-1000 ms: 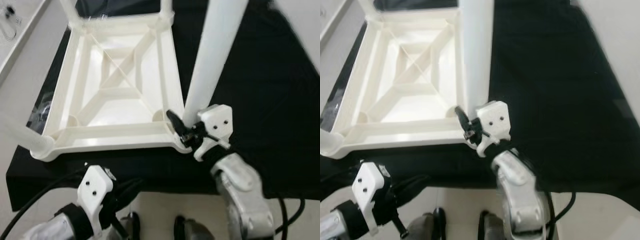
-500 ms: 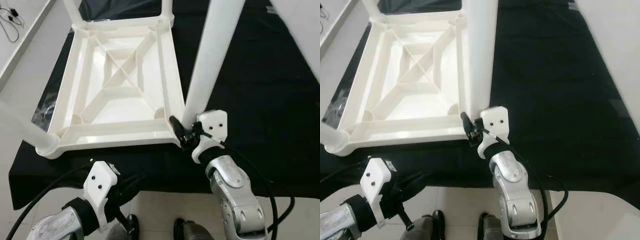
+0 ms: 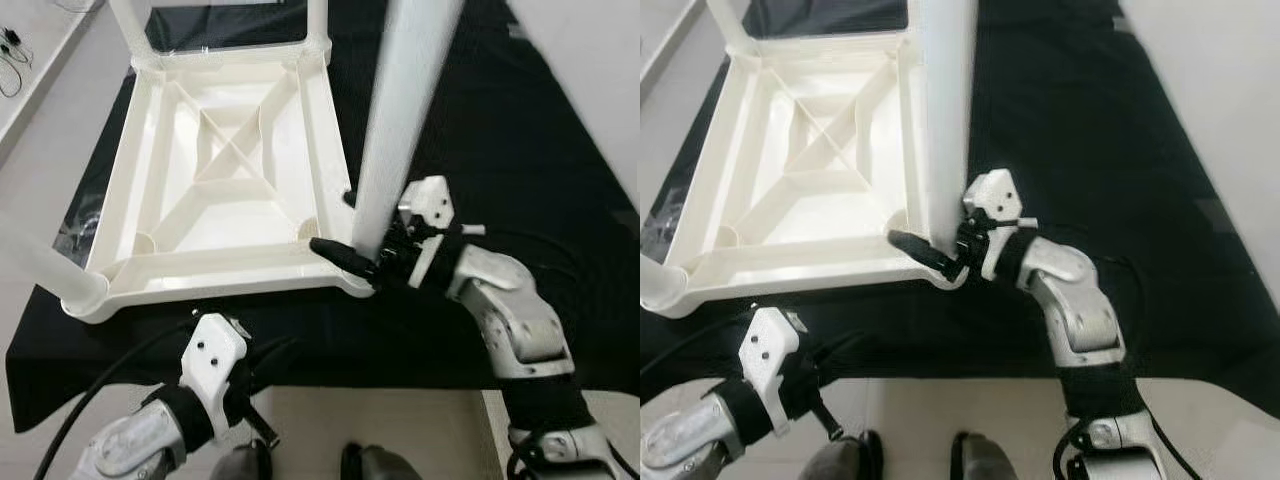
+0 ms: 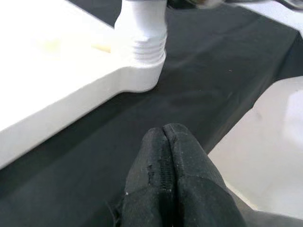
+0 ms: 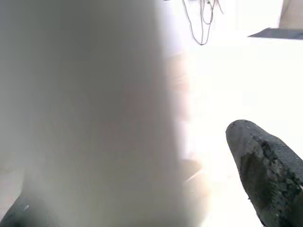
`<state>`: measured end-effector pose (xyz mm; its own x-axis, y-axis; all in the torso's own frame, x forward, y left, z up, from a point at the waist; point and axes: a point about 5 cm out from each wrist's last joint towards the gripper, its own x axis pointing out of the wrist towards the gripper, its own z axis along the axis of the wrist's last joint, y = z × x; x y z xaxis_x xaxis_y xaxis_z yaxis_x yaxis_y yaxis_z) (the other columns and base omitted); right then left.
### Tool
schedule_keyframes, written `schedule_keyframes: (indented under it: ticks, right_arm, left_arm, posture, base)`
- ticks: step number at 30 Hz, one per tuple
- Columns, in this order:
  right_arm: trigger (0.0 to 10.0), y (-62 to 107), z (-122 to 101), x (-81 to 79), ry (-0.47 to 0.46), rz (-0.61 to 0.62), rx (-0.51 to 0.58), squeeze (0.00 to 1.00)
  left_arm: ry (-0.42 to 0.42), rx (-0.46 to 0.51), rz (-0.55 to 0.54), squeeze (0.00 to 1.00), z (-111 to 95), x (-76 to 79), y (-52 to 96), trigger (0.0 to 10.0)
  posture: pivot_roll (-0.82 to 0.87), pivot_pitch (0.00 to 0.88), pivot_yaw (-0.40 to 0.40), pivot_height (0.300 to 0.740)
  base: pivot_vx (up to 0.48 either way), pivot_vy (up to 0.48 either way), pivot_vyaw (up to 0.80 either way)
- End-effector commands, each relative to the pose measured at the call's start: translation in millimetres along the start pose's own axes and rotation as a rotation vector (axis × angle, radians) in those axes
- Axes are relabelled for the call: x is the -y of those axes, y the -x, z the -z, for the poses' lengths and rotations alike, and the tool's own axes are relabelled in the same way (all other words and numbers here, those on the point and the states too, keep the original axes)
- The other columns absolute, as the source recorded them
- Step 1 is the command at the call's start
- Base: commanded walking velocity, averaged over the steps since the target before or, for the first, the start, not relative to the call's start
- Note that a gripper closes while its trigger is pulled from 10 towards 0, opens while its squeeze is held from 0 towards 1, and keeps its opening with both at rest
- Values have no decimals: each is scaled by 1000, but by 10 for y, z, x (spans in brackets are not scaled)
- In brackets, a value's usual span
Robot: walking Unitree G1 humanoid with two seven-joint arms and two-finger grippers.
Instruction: Building children table
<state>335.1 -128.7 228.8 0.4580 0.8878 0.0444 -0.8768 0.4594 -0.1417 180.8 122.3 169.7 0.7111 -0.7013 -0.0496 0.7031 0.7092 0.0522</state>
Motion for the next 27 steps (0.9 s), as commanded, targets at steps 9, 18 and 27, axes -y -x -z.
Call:
schedule_keyframes:
  ticks: [9, 18, 27]
  right_arm:
    - [0, -83, 104, 182, -55, -166, -38, 0]
    - [0, 240, 400, 224, -20, -71, -194, 0]
    - [0, 299, 865, -409, -160, 626, -354, 0]
  left_arm:
    - [-46, -22, -53, 0, 114, -81, 29, 10000]
    - [-53, 37, -112, 0, 115, -126, 35, 10000]
    - [6, 83, -89, 0, 97, -160, 54, 10000]
  posture:
    - [131, 125, -65, 740]
    - [106, 129, -62, 740]
    - [68, 151, -61, 740]
  base:
    - [0, 0, 0]
    - [0, 0, 0]
    - [0, 0, 0]
